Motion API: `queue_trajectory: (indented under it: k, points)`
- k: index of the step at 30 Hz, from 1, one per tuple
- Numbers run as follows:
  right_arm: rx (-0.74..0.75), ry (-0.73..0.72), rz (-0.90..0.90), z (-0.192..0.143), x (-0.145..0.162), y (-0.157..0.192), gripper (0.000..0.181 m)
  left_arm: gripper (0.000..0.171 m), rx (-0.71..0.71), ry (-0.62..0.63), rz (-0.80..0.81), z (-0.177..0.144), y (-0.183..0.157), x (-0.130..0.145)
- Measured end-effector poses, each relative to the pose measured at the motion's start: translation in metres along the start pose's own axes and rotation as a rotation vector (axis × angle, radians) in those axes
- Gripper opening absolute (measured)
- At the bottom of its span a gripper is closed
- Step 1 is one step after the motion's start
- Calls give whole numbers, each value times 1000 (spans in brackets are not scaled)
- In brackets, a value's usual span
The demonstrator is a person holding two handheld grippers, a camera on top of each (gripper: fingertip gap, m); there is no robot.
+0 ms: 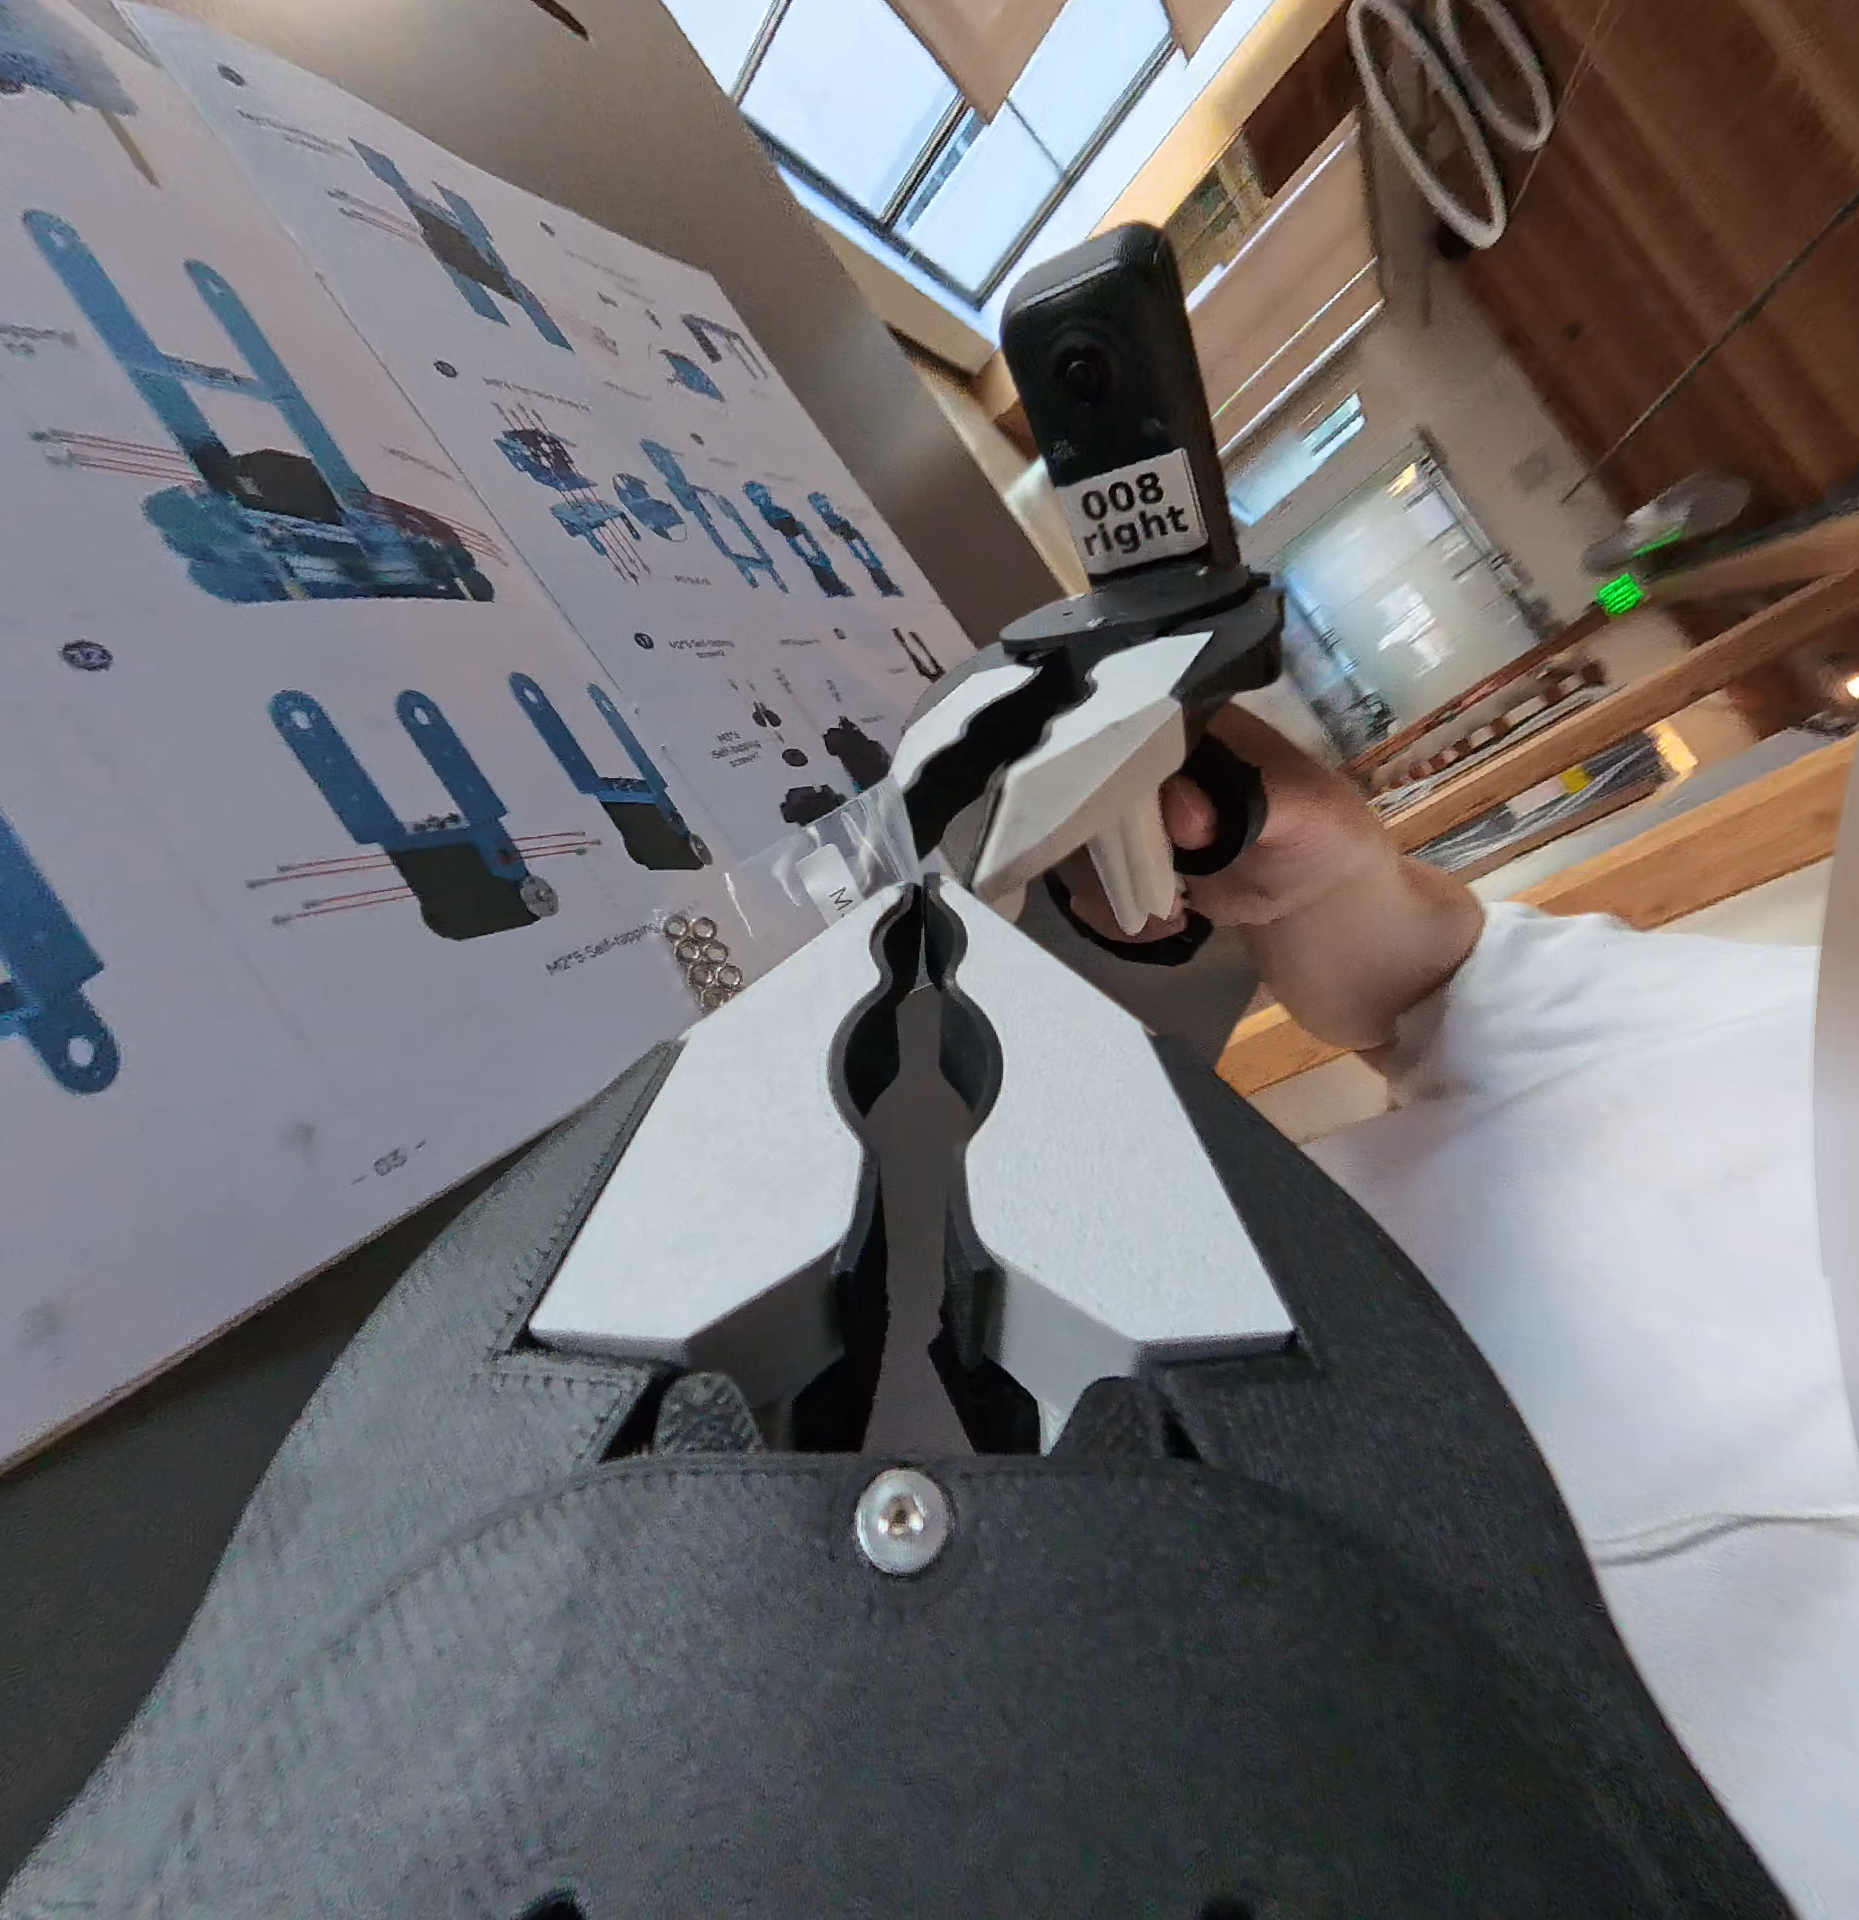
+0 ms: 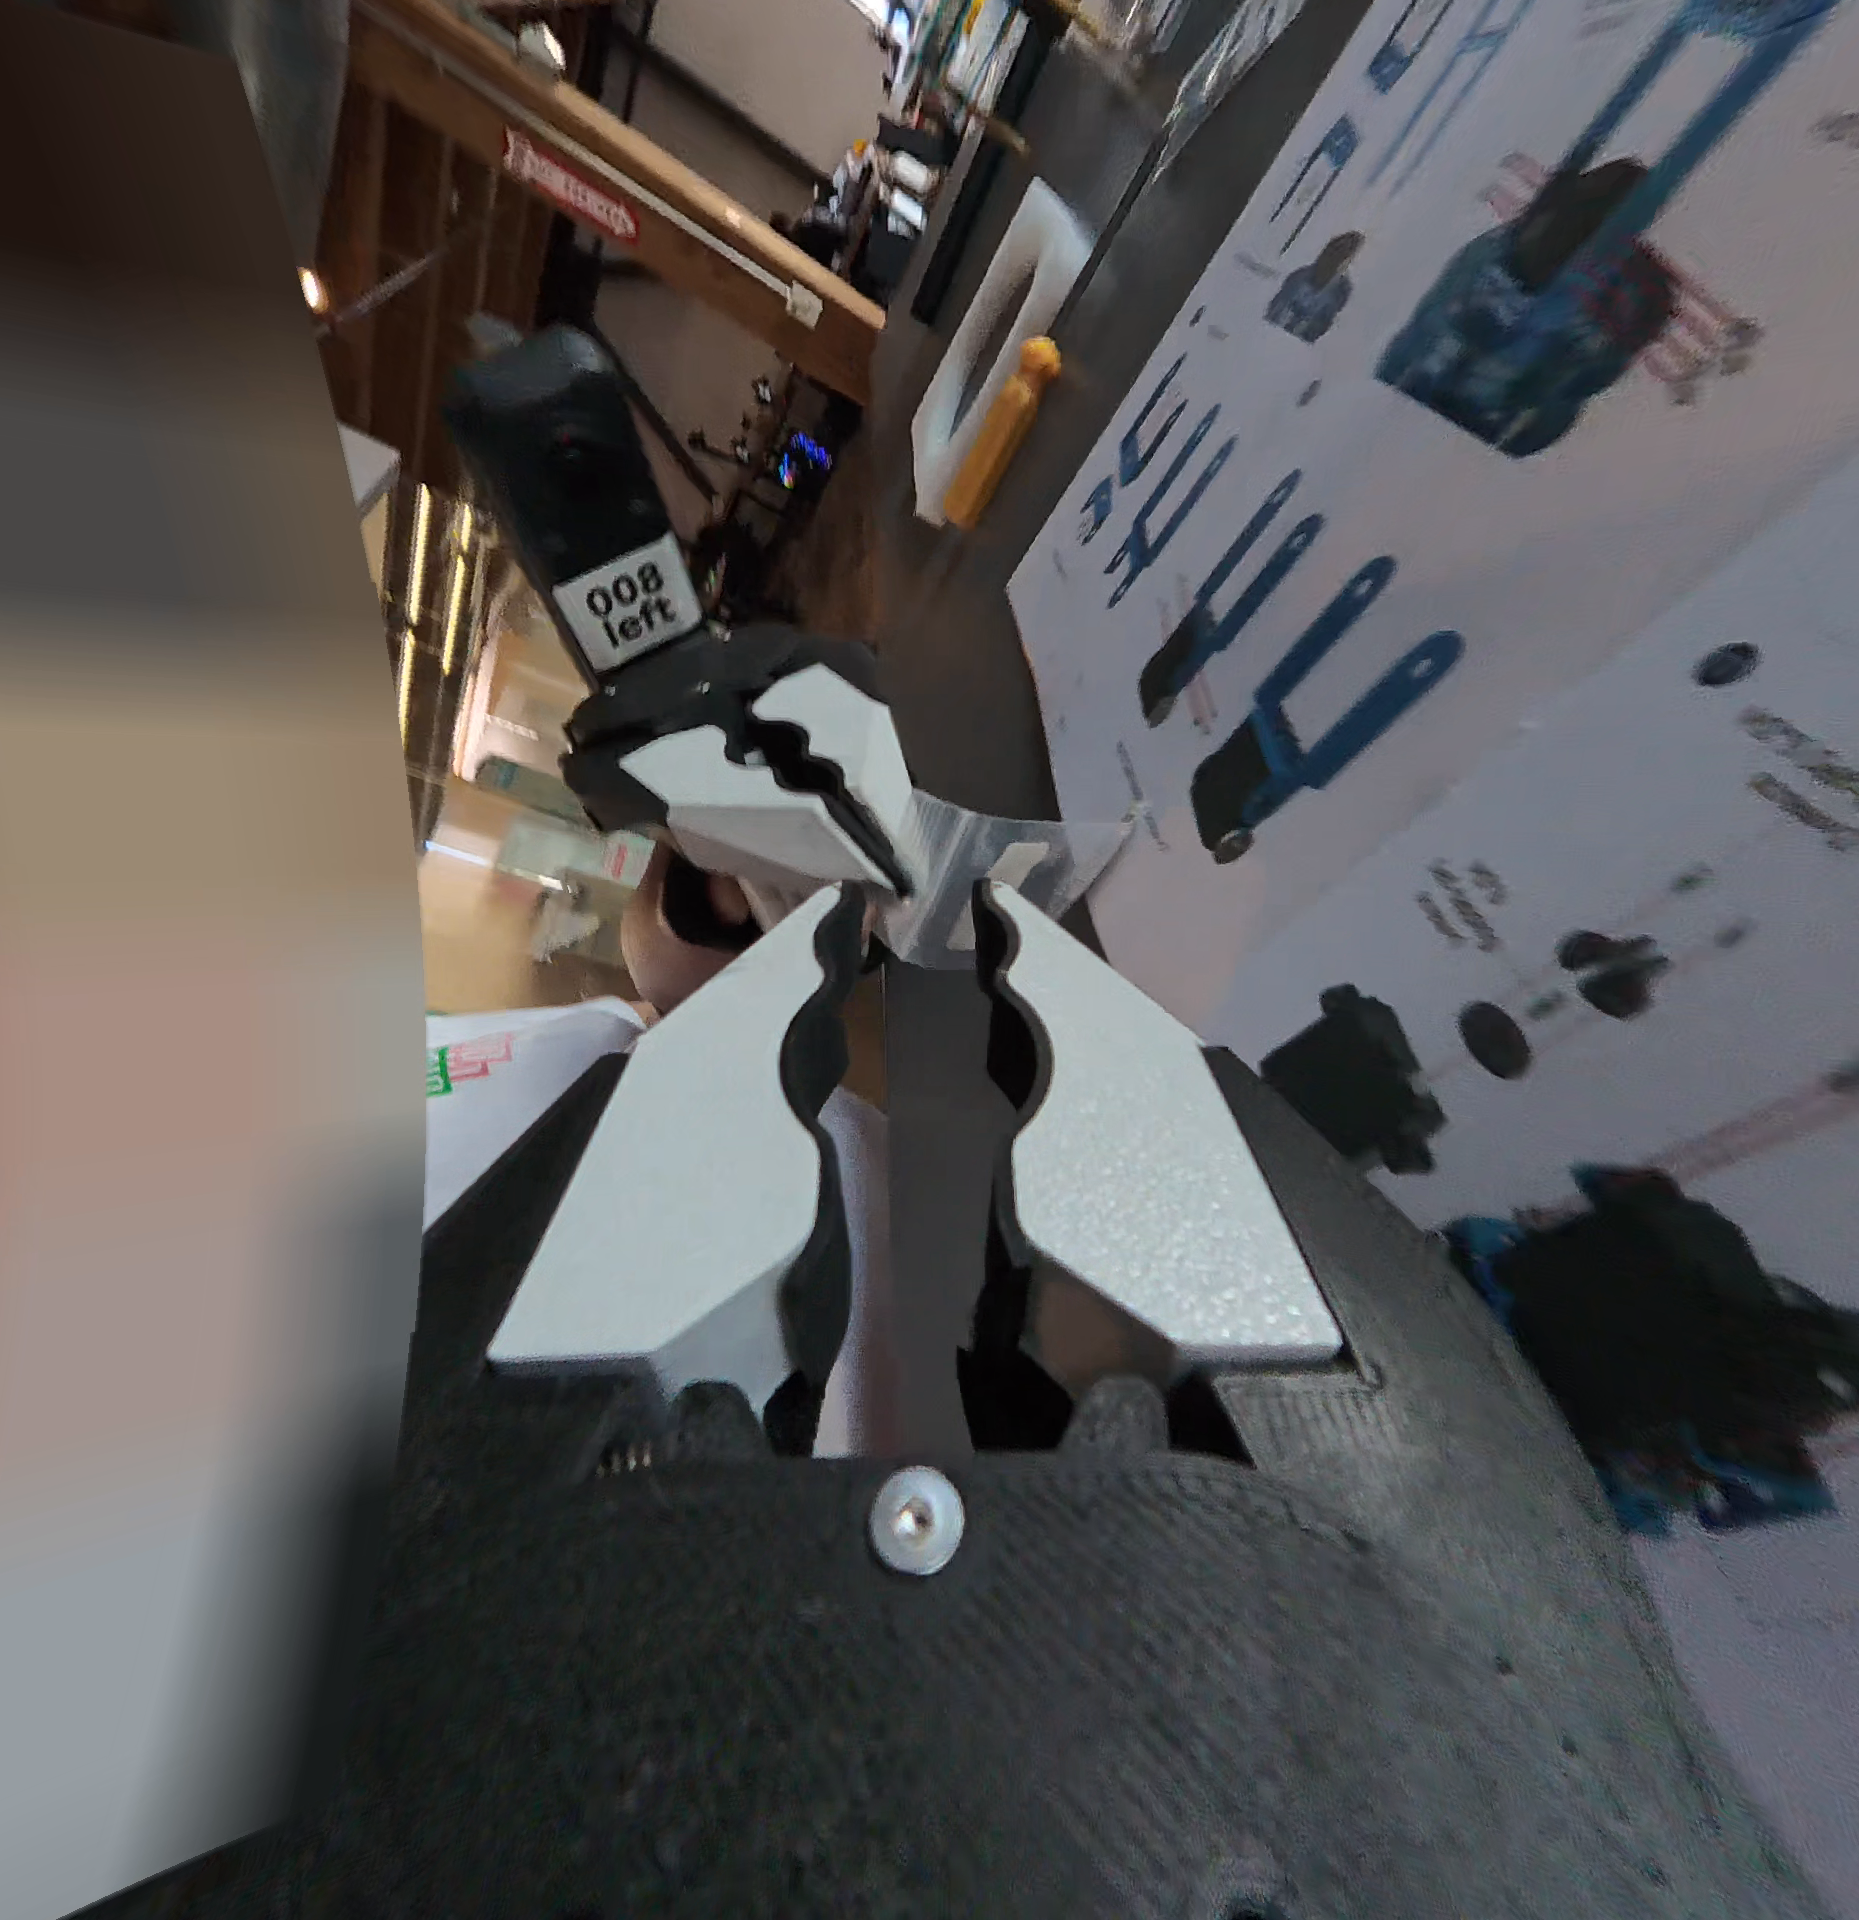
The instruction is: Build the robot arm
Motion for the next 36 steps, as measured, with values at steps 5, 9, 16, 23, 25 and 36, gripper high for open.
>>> queue_trajectory:
  k: [5,9,16,23,25,36]
  points:
    - [9,-56,39,-14,-3,-10,14,0,-62,18,71,13,-5,3]
    - [-14,-49,72,-16,-2,-16,11,0,-124,30,137,21,-7,4]
    - [-64,-55,106,-18,-3,-20,5,0,-137,35,140,26,-8,3]
    - [-79,-53,118,-18,-3,-21,7,0,-100,30,80,25,-6,2]
    - [-75,-49,116,-19,-3,-22,7,0,-107,24,92,25,-6,2]
    - [-76,-47,119,-20,-2,-20,8,0,-148,9,157,25,-9,0]
Point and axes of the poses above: each gripper's, where its closed fingertips meet, z out along the fingers, x out of its underside, y = z × x across the jaws, the point moved 6 cm from there along -z, back along the fingers, and after that the axes turned 3 degrees about -x, right-handed, at the moved point
